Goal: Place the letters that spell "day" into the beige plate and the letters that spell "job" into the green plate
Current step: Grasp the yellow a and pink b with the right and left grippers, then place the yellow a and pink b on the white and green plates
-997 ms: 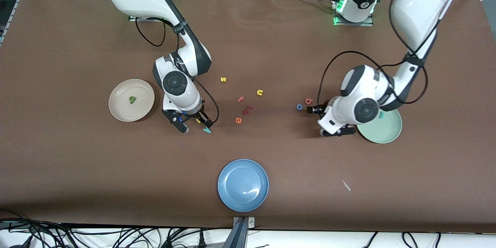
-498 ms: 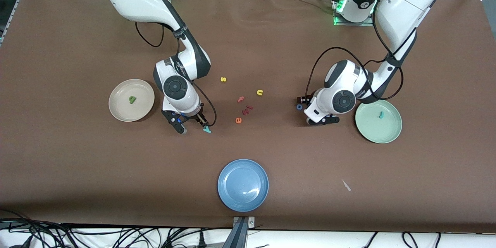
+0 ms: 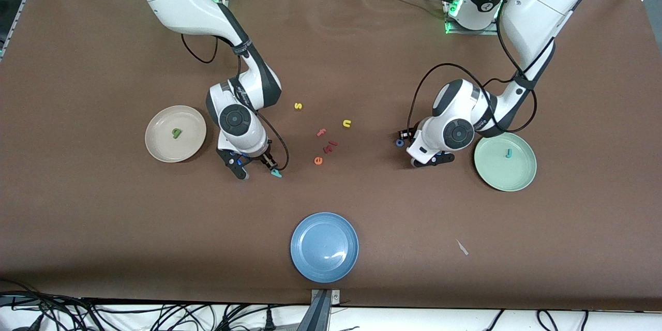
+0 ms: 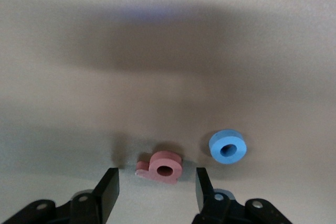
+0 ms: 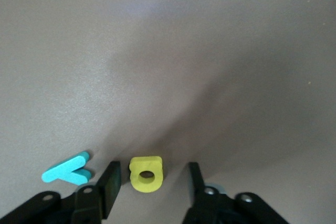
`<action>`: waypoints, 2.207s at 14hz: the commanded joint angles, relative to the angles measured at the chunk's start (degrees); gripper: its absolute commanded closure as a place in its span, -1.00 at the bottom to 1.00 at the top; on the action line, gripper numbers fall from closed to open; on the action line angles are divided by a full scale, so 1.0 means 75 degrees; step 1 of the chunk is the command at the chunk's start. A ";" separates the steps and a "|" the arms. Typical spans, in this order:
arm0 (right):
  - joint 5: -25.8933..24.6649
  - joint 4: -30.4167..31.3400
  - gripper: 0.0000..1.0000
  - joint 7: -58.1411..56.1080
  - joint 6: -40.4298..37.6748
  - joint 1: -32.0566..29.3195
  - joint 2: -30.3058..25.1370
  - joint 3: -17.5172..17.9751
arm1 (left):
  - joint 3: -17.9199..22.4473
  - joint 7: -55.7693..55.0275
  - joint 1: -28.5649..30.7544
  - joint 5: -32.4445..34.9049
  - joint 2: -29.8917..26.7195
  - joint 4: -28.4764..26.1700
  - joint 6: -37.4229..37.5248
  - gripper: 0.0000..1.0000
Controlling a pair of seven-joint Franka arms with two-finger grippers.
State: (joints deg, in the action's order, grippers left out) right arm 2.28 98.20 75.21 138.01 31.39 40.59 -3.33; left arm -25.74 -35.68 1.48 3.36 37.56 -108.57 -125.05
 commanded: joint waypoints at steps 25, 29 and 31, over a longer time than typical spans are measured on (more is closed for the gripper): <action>0.0000 0.4191 1.00 -0.4203 -0.0085 -0.0037 -0.2917 -0.2579 | -0.0001 0.0478 0.1533 -0.0249 -0.1387 0.0541 0.1259 0.53; 0.0024 0.4215 -0.96 -0.4203 -0.0166 -0.0037 -0.2858 -0.2579 | 0.0046 0.1685 0.2706 0.0019 -0.1236 0.0742 0.1850 0.51; 0.0047 0.4169 -1.00 -0.4203 -0.0283 -0.0037 -0.2916 -0.2579 | 0.0069 0.1898 0.2919 0.0579 -0.0722 0.0719 0.1850 0.50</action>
State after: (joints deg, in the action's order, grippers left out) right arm 2.11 128.18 44.56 136.47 30.83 20.99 -22.37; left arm -24.77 -23.16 22.41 4.02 28.20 -103.72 -111.56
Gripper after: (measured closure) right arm 0.489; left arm 0.639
